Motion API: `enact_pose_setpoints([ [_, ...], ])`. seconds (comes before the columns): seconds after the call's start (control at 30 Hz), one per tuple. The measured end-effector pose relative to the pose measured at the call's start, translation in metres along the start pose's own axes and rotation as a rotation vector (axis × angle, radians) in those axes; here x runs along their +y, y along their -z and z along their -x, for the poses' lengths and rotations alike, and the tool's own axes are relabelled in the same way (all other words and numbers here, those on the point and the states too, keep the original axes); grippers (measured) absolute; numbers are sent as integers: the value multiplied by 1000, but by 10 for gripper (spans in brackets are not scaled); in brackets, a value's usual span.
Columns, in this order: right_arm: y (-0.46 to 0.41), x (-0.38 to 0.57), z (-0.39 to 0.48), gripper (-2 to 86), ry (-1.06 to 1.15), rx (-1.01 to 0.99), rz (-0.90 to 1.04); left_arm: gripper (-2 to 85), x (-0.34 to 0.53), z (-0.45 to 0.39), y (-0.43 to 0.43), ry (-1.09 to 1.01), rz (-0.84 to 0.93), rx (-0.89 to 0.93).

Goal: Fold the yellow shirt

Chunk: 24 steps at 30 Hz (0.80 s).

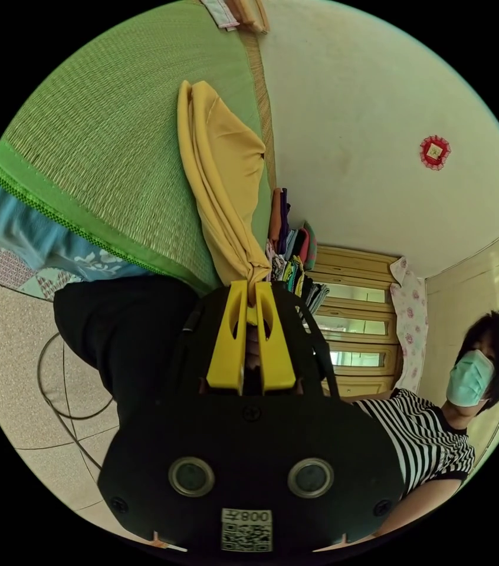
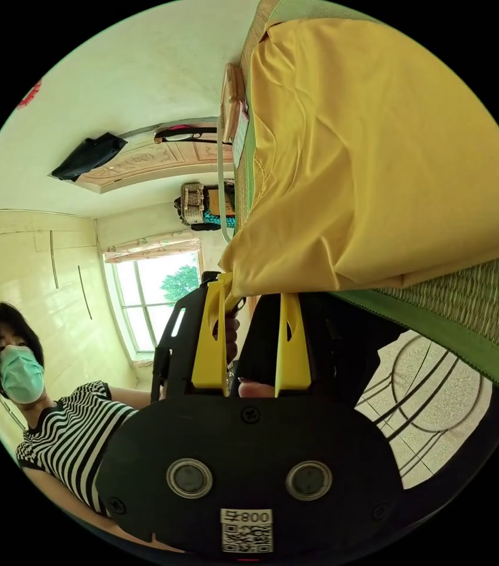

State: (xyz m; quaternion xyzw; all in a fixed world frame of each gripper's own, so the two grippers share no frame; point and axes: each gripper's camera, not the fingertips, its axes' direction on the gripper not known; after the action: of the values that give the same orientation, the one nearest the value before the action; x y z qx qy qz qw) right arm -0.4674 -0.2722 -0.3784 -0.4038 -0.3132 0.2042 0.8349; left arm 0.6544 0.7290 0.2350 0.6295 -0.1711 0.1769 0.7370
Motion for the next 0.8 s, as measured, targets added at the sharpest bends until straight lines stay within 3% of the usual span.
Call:
enact_pose_setpoints([
  [0.43,4,12,-15,19,-24,-46,-55,27,34,-2,-21,6,35,1],
  [0.8,19,26,-6,4,-21,1,-58,56,54,12,6,-5,-23,41],
])
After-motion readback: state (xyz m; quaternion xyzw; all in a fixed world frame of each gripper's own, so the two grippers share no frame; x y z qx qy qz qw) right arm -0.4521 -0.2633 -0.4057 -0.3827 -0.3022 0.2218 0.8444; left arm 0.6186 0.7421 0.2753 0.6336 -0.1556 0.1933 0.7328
